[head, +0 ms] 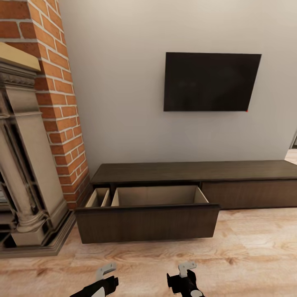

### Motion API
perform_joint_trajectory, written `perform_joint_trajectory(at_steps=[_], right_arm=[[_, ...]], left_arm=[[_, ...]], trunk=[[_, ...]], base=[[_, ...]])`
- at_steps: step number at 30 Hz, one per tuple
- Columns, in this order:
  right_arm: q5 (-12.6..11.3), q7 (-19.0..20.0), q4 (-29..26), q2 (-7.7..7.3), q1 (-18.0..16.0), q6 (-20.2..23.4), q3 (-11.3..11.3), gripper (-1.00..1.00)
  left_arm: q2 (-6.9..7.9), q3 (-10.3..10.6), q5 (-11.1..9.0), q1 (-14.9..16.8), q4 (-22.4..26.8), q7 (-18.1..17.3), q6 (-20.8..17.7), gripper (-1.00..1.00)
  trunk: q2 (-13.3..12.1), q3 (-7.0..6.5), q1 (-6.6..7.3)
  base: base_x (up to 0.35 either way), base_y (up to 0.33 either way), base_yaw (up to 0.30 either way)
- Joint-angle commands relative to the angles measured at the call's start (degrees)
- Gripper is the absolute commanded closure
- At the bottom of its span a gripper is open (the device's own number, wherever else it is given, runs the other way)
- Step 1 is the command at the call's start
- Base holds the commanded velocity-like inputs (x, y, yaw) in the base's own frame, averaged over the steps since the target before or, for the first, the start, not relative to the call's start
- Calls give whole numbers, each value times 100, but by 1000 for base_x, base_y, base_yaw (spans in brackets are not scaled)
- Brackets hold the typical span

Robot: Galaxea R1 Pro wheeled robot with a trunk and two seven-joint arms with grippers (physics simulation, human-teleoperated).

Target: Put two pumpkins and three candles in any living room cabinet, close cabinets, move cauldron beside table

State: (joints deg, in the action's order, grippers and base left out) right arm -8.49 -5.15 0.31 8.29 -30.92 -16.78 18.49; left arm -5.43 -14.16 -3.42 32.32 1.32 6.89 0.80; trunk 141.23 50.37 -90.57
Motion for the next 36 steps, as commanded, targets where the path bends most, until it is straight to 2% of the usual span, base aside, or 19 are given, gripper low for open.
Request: perform_joint_trajectory(at_steps=[1,23,36], right_arm=[[-57,-12,5,3,-5,-19,50,-100],[-57,-12,7,-3,-4,-19,41,-100],[-57,-12,8,-3,-4,-19,41,-100]], left_arm=[[-2,1,-36,3,0,15,8,-100],[-2,1,-36,3,0,15,8,-100],[0,1,-36,2,0,14,8,-100]], trunk=[[2,6,-1],[2,6,-1],[2,6,-1]], base=[[213,-65,0],[220,-7,0],[295,0,0]])
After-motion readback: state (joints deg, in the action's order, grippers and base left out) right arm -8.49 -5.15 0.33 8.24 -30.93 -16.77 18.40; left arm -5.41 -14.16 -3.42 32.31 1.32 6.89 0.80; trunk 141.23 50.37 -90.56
